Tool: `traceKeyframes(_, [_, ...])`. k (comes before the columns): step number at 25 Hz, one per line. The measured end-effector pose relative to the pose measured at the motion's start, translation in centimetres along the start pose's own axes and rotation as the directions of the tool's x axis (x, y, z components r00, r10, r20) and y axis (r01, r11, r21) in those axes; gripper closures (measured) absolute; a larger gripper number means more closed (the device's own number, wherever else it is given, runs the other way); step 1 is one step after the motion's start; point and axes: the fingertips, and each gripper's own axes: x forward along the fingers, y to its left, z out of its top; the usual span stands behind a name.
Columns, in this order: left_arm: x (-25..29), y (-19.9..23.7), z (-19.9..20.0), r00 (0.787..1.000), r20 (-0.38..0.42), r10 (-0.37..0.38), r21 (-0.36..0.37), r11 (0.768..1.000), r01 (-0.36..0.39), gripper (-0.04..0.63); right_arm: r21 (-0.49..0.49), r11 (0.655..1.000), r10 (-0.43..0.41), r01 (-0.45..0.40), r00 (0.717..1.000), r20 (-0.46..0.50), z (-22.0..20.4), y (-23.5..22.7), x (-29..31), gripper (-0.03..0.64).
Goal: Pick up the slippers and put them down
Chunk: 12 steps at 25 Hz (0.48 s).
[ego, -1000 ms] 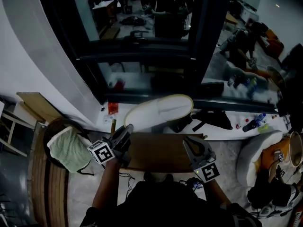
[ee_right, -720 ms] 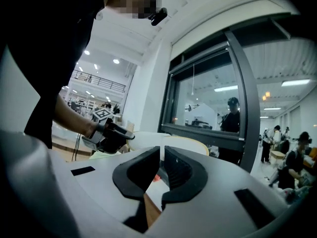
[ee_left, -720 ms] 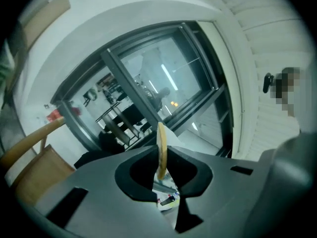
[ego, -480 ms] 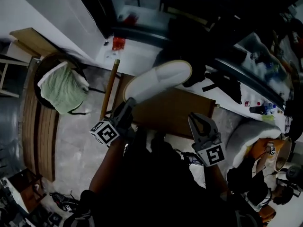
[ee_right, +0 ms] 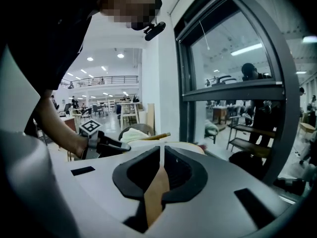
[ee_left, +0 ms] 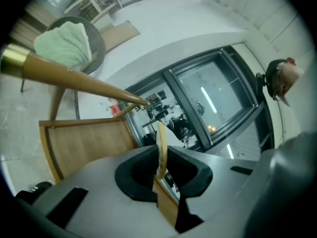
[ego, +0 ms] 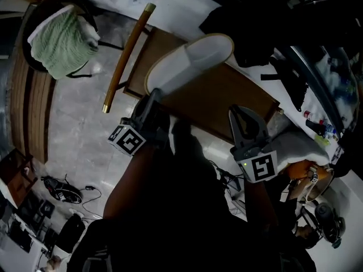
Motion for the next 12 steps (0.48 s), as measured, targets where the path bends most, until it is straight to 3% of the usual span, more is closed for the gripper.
traceKeyframes(7, [-2.0,6.3,-2.9,0.993,0.043,0.108,-0.079,0.991,-0.104,0.54,-0.011,0.996,0.09,-0.09,0.996,0.01,-3.4,2.3,5.5,0.581])
traceKeyframes(12, [-2.6,8.1,-3.8,0.988,0.079,0.135,-0.119,0.985,-0.125,0.54,-0.039,0.989,0.141,-0.142,0.99,-0.022,-6.6,3.2,8.2,0.58])
